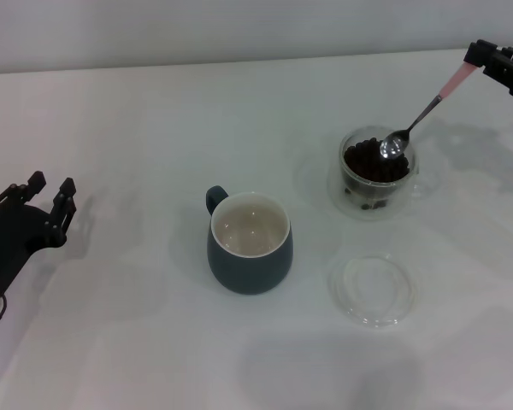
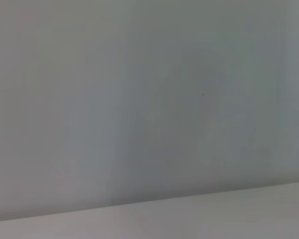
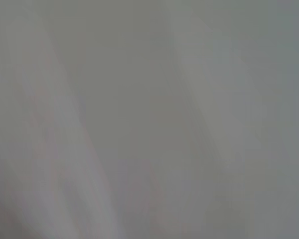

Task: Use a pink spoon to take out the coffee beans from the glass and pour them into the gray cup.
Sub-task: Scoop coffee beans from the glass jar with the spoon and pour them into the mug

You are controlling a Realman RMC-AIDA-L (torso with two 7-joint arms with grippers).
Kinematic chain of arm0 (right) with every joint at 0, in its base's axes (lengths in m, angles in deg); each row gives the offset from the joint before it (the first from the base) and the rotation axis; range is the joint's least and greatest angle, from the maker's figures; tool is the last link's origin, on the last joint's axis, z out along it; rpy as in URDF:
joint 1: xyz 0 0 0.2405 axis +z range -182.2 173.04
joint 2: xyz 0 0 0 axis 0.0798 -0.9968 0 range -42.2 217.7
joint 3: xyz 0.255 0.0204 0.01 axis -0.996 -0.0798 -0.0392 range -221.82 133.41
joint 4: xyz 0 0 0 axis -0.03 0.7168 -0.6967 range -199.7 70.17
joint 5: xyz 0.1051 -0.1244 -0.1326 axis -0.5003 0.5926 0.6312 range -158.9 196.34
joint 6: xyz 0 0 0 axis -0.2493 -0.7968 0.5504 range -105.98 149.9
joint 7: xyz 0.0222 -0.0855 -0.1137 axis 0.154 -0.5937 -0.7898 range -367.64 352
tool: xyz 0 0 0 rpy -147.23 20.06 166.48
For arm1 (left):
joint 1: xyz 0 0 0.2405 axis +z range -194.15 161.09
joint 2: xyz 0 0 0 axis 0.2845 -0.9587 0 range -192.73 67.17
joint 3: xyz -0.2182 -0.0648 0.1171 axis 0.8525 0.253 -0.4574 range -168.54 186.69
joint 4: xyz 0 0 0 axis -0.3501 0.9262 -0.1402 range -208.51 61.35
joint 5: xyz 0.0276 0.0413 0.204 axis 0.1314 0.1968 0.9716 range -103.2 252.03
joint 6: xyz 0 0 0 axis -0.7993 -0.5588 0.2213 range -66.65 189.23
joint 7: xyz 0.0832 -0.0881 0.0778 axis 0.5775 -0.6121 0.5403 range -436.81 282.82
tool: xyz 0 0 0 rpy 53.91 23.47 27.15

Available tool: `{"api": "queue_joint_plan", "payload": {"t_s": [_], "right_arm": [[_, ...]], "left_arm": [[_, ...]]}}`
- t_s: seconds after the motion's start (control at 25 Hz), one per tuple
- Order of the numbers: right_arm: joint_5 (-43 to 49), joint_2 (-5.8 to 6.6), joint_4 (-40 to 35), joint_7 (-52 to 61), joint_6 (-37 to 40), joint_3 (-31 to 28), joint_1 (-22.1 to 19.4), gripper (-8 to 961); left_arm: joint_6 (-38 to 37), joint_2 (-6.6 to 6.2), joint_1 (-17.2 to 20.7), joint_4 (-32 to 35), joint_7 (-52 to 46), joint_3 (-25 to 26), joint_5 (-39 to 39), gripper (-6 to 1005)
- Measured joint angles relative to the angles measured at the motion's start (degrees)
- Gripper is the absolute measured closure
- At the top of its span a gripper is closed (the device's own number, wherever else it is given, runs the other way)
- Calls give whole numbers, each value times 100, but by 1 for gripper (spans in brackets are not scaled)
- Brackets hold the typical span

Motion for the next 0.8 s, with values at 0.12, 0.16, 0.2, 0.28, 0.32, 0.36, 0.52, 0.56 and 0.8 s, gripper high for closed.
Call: {"api": "queue_joint_plan", "payload": {"t_s": [0.12,0.16,0.2,0.28,0.32,0.36,0.52,0.56,0.8], "right_arm": [[0,0,0,9,38,3,17,809],[0,0,0,16,46,3,19,809],[0,0,0,21,46,3,21,809],[0,1,0,30,48,7,26,809],[5,1,0,34,48,8,28,809],[14,1,0,37,49,10,30,809],[53,-10,1,67,51,34,30,809],[56,-12,1,75,51,49,30,809],[61,-37,1,162,44,112,28,808]], "left_arm": [[0,-3,-22,12,0,0,0,586],[0,-3,-30,23,0,0,0,586],[0,-3,-37,34,0,0,0,586],[0,-3,-45,51,0,0,0,586],[0,-3,-46,53,0,0,0,586],[0,-4,-47,53,0,2,0,586],[0,-10,-56,53,0,7,0,587],[0,-11,-62,53,0,8,0,587],[0,-11,-101,66,0,10,0,587]]}}
